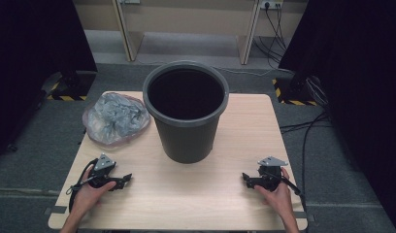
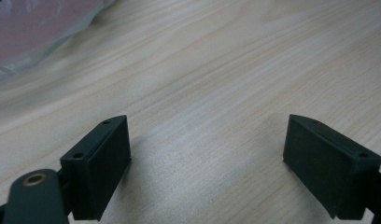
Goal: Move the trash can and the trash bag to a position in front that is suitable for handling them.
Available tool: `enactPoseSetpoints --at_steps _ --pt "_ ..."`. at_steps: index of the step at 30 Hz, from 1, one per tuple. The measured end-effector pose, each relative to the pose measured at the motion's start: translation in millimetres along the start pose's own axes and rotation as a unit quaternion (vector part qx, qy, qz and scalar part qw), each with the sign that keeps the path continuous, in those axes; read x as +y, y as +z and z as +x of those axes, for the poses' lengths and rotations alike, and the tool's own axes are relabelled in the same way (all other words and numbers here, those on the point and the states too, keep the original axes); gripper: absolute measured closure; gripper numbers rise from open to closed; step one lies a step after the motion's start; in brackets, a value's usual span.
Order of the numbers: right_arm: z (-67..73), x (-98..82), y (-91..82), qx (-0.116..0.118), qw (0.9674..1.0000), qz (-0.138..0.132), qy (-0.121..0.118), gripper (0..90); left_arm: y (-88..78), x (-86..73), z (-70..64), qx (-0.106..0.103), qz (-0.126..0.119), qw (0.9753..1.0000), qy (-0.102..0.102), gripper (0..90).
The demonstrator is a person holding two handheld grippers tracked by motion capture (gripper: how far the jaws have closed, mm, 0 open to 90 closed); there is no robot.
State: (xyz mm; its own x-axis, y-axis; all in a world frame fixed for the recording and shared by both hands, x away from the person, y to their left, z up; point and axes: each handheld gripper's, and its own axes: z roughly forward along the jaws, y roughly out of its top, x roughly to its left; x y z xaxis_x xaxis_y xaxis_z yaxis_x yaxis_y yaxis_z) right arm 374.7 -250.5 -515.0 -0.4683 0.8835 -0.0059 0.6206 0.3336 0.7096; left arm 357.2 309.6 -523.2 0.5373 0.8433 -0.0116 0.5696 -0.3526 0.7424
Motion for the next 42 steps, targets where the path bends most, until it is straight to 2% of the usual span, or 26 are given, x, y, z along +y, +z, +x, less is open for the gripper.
enactPoseSetpoints --at_steps 8,11,13,15,19,22,24,25,27,29,32,34,39,42 --pt "0.0 0.1 0.0 0.0 1.0 0.0 0.0 9.4 -2.2 -1.5 -1.9 0.0 0.001 1.0 0.0 14.5" --pt "-0.2 0.1 0.1 0.0 1.0 0.0 -0.001 9.4 -5.5 -0.2 -1.6 0.01 -0.001 0.9999 -0.004 14.8" --pt "-0.1 0.1 0.0 0.0 1.0 0.0 -0.001 9.4 -9.4 1.1 1.1 0.003 -0.013 0.9997 -0.02 14.8" --pt "-0.2 0.1 0.1 0.0 1.0 0.0 -0.001 9.3 -15.4 2.9 4.0 0.0 -0.024 0.9993 -0.027 14.8" --pt "-0.2 0.1 0.1 0.0 1.0 0.0 -0.001 9.3 -28.2 9.6 13.4 0.008 -0.046 0.9982 -0.037 14.7" --pt "-0.2 0.3 0.2 0.0 1.0 0.001 -0.001 9.1 -36.9 18.3 23.1 0.03 -0.058 0.9966 -0.049 14.7" --pt "-0.1 0.3 0.1 0.001 1.0 0.001 0.0 9.1 -41.2 23.7 30.6 0.039 -0.058 0.9961 -0.052 14.7" --pt "-0.2 0.4 0.2 0.001 1.0 0.001 0.0 9.0 -41.4 25.4 34.1 0.036 -0.064 0.9962 -0.047 14.7" --pt "-0.3 0.5 0.3 0.001 1.0 0.001 -0.001 8.9 -43.2 30.5 41.8 0.04 -0.059 0.9957 -0.06 14.8" --pt "-0.2 0.7 0.6 0.001 1.0 0.001 0.0 8.7 -43.7 36.3 46.7 0.052 -0.055 0.9948 -0.068 14.7" --pt "-0.3 0.8 0.7 0.001 1.0 0.001 0.0 8.7 -41.6 50.6 56.1 0.069 -0.059 0.9936 -0.067 14.7" --pt "-0.8 1.0 0.9 0.002 1.0 0.001 -0.003 8.6 -36.6 62.0 62.5 0.082 -0.064 0.9927 -0.062 14.8" --pt "-0.8 1.2 1.2 0.004 1.0 0.001 -0.003 8.3 -20.0 86.3 73.6 0.099 -0.062 0.9909 -0.066 14.8" --pt "-0.8 1.2 1.3 0.004 1.0 0.001 -0.003 8.3 -11.6 96.0 77.6 0.093 -0.062 0.991 -0.075 14.8"
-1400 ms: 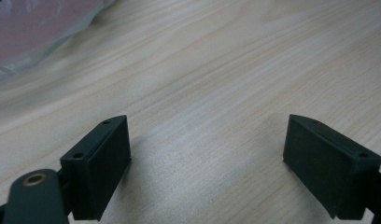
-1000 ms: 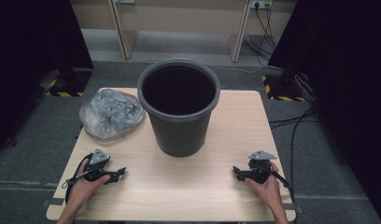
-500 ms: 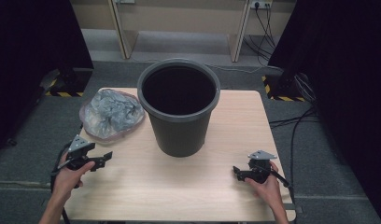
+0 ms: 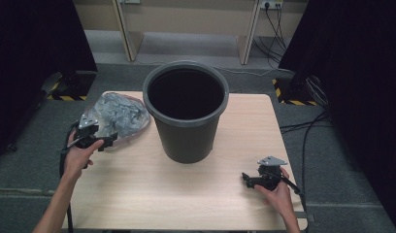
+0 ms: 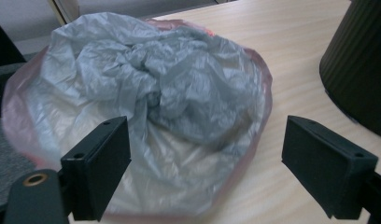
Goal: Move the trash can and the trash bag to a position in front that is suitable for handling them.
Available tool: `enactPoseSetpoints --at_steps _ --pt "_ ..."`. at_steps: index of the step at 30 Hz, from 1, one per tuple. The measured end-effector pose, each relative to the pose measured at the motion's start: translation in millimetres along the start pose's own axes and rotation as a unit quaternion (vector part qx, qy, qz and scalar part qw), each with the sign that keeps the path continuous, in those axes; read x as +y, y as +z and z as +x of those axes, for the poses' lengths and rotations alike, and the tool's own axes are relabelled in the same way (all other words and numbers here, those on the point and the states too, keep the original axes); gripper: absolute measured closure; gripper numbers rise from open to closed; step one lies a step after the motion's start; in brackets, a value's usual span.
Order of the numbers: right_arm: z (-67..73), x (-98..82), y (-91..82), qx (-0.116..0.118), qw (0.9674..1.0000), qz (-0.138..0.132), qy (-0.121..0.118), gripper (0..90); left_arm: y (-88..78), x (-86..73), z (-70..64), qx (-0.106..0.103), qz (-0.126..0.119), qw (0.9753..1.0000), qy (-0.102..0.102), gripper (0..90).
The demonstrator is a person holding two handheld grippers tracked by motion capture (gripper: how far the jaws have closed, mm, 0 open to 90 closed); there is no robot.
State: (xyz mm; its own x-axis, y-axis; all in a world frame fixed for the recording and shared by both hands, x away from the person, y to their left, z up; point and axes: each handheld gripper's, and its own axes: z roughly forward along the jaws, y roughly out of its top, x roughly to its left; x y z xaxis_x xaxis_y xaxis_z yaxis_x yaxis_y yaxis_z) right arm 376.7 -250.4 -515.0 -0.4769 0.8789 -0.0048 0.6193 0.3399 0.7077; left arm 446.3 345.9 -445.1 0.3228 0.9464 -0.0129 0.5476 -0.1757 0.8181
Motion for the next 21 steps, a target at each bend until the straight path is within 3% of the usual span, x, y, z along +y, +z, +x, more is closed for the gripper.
enactPoseSetpoints --at_steps 6,9,11,15,17,18,21 --pt "-0.2 0.3 0.3 0.001 1.0 0.001 -0.001 8.2 26.0 15.9 2.2 0.006 -0.002 0.9998 -0.019 14.7" --pt "-0.2 0.4 0.3 0.001 1.0 0.001 -0.001 8.2 33.3 21.3 1.5 0.008 -0.002 0.9998 -0.018 14.7" --pt "-0.3 0.4 0.3 0.001 1.0 0.0 -0.001 8.1 41.7 24.8 -1.5 0.021 -0.009 0.9997 -0.006 14.7" --pt "-0.4 0.7 0.6 0.001 1.0 0.001 -0.002 8.0 58.8 30.3 -6.9 0.009 0.002 0.9999 -0.014 14.8" --pt "-0.4 0.7 0.7 0.001 1.0 0.001 -0.002 7.9 67.6 30.6 -11.0 0.015 0.009 0.9998 -0.004 14.8" --pt "-0.4 0.7 0.6 0.001 1.0 0.001 -0.002 8.0 72.3 30.7 -11.3 0.018 0.025 0.9995 0.003 14.8" --pt "-0.3 0.7 0.6 0.001 1.0 0.001 -0.002 8.0 84.1 27.4 -10.1 0.014 0.037 0.999 -0.018 14.9"
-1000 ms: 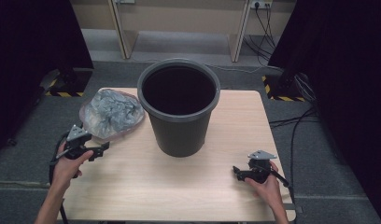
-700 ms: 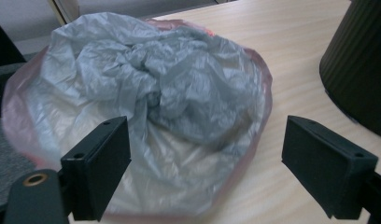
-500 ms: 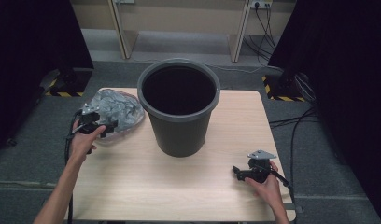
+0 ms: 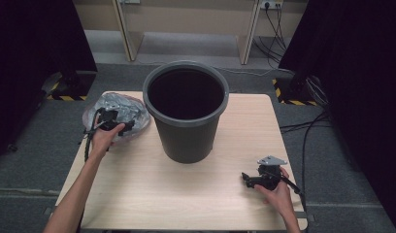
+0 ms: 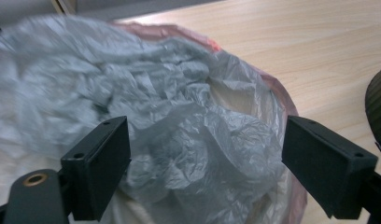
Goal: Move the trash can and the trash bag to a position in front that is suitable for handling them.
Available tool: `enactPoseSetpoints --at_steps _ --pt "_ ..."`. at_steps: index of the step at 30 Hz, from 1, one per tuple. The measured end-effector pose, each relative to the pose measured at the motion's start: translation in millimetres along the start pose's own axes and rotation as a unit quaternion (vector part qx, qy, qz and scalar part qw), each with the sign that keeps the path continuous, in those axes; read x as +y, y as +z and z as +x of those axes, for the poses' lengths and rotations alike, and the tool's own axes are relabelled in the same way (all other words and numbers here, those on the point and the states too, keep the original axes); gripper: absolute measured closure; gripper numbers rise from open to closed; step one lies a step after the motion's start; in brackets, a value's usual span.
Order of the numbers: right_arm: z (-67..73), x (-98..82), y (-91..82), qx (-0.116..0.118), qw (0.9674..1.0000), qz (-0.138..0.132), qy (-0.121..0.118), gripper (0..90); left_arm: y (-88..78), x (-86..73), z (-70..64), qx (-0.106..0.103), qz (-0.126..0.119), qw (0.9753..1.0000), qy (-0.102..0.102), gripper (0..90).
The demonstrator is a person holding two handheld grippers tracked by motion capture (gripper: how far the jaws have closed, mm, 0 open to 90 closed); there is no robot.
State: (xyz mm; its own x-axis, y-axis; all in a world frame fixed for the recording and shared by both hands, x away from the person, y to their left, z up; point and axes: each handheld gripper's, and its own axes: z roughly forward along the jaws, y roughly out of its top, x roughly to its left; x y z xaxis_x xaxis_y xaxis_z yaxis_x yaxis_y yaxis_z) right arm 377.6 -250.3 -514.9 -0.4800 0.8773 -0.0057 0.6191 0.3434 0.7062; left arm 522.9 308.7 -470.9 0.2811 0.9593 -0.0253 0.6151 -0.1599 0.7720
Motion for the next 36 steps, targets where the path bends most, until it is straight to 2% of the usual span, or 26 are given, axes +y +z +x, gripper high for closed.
enactPoseSetpoints --at_steps 2,5,9,12,14,17,18,19,20,22,24,27,30,32,36 --pt "0.0 0.0 0.0 0.0 1.0 0.0 0.0 8.0 5.9 -5.3 -0.5 -0.011 0.013 0.9998 -0.013 14.9" --pt "0.0 0.0 0.0 0.0 1.0 0.0 0.0 8.0 10.1 -17.6 -4.1 -0.021 0.032 0.9992 0.004 18.8" --pt "0.4 0.0 0.2 0.002 1.0 0.001 0.002 8.0 2.5 -31.5 -8.2 -0.029 0.043 0.9986 0.005 19.5" --pt "0.4 0.1 0.2 0.002 1.0 0.0 0.002 8.0 -10.1 -42.4 -11.2 -0.042 0.048 0.9979 0.006 19.3" --pt "0.4 0.1 0.3 0.002 1.0 0.0 0.002 7.9 -19.0 -50.9 -14.3 -0.043 0.052 0.9977 0.008 19.3" --pt "0.5 0.1 0.2 0.002 1.0 0.0 0.002 8.0 -33.2 -65.6 -21.3 -0.052 0.064 0.9963 0.026 19.2" --pt "0.5 0.1 0.2 0.002 1.0 0.0 0.002 8.0 -39.3 -70.3 -23.3 -0.057 0.063 0.996 0.026 19.2" --pt "0.5 0.1 0.2 0.002 1.0 0.0 0.002 8.0 -53.7 -78.9 -27.8 -0.068 0.06 0.9954 0.031 19.0" --pt "0.5 0.1 0.2 0.002 1.0 0.0 0.002 8.0 -53.7 -78.9 -27.8 -0.068 0.06 0.9954 0.031 18.7" --pt "0.5 0.1 0.2 0.002 1.0 0.0 0.002 8.0 -69.5 -86.4 -33.4 -0.081 0.056 0.9943 0.04 18.7" --pt "0.5 0.1 0.3 0.002 1.0 0.0 0.002 8.0 -85.2 -90.5 -38.4 -0.091 0.042 0.994 0.045 18.1" --pt "0.6 0.1 0.3 0.002 1.0 0.0 0.002 7.9 -104.3 -85.2 -39.8 -0.08 0.013 0.9956 0.046 17.6" --pt "0.6 0.3 0.4 0.001 1.0 0.0 0.0 7.9 -111.2 -71.0 -34.7 -0.048 -0.023 0.9977 0.042 17.1" --pt "0.6 0.4 0.4 0.001 1.0 0.001 0.0 7.9 -108.7 -60.7 -32.0 -0.034 -0.04 0.998 0.035 16.9" --pt "0.6 0.4 0.4 0.002 1.0 0.001 0.0 7.9 -92.2 -43.0 -29.2 -0.025 -0.048 0.9982 0.027 16.0"
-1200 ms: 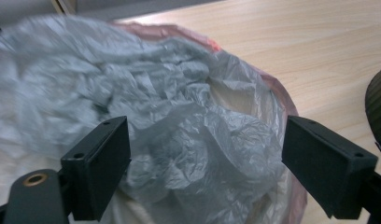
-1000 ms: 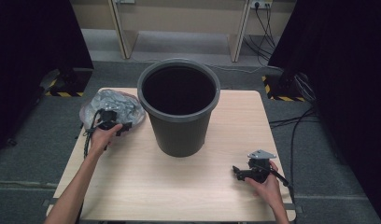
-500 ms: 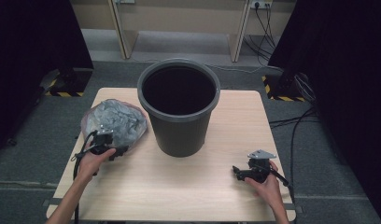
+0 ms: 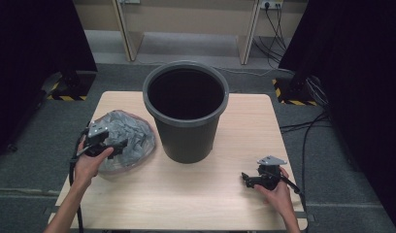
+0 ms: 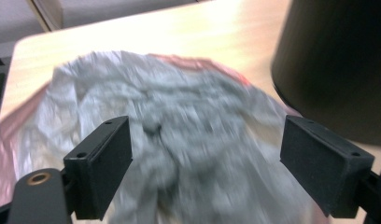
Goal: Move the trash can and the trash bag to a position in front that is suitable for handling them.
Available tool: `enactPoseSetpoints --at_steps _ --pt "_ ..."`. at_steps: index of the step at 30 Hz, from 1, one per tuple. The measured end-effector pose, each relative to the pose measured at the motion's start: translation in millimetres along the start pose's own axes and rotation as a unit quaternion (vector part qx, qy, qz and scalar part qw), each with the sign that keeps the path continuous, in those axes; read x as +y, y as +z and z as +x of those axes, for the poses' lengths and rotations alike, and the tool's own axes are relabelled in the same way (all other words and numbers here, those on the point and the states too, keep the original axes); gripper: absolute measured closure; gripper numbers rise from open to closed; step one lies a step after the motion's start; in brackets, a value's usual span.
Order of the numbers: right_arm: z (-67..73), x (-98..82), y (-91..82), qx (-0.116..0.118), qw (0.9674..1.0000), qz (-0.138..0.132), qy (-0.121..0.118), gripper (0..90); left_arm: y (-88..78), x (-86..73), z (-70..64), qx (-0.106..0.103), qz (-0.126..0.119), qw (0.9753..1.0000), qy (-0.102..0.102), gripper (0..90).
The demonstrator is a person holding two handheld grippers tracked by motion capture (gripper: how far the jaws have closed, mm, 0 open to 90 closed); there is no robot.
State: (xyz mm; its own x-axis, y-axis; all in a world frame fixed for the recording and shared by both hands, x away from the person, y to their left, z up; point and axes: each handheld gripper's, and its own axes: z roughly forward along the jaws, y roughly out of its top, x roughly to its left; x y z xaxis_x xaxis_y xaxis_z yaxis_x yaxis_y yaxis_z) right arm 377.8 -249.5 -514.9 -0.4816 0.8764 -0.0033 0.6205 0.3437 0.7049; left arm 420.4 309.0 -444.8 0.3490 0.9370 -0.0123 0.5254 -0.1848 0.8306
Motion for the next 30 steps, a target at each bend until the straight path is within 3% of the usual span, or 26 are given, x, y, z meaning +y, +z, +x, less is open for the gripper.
enactPoseSetpoints --at_steps 8,11,15,18,22,30 --pt "0.0 0.0 0.1 0.0 1.0 0.0 0.0 7.9 46.5 22.0 20.9 0.035 0.013 0.9991 -0.019 15.1" --pt "0.0 0.0 0.1 0.0 1.0 0.0 0.0 7.9 61.2 21.2 24.5 0.039 0.042 0.9983 -0.013 15.0" --pt "0.0 0.0 0.1 0.0 1.0 0.0 0.0 7.9 72.5 7.7 19.4 0.026 0.083 0.9961 -0.013 15.0" --pt "-0.3 0.1 0.4 0.0 1.0 -0.001 -0.002 7.7 73.0 -3.7 16.0 0.015 0.095 0.9952 -0.02 15.0" --pt "-0.3 0.2 0.5 0.0 1.0 -0.001 -0.002 7.6 63.2 -12.8 8.5 -0.001 0.098 0.9951 -0.012 14.9" --pt "-0.3 0.2 0.5 0.0 1.0 -0.001 -0.003 7.6 37.4 -26.6 -7.9 -0.026 0.081 0.9963 0.0 15.2"
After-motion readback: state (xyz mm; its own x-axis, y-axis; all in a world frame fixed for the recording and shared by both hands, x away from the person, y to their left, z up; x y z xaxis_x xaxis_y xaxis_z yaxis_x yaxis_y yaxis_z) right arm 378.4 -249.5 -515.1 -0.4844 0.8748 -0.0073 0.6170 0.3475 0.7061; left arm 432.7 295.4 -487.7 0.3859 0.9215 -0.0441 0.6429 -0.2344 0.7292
